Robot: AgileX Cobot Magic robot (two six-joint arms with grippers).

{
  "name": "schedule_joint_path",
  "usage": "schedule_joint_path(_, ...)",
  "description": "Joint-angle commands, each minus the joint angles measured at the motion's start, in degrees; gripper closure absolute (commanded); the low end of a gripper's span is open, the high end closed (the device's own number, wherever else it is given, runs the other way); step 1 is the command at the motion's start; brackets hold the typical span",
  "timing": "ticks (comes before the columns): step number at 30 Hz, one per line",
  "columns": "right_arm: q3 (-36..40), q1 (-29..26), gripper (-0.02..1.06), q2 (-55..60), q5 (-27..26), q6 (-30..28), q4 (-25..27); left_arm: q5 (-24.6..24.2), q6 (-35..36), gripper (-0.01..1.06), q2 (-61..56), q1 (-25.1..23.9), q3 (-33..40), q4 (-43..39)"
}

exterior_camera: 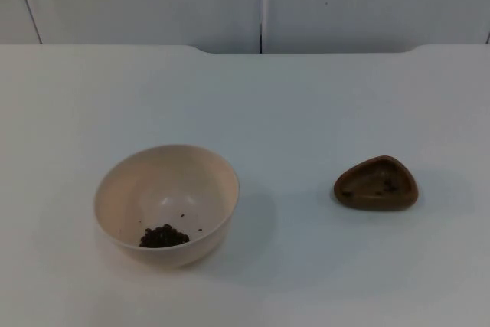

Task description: Pick up the bowl with the left hand and pour the coffee beans from the cup into the bowl with the right hand.

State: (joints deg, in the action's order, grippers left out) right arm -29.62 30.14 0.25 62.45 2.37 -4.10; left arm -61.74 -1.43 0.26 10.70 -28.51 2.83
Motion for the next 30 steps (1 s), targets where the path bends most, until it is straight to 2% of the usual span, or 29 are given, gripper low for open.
schedule_joint_path(1,0.20,0.36,-0.01,-0.25,-0.73,-0.44,0.25,0.06,0.23,0.00,-0.26,0.09,0.28,-0.37)
schedule_joint_path(30,0.20,0.36,-0.01,-0.25,-0.73,-0.44,0.25,0.06,0.23,0.00,-0.26,-0.15,0.28,-0.37)
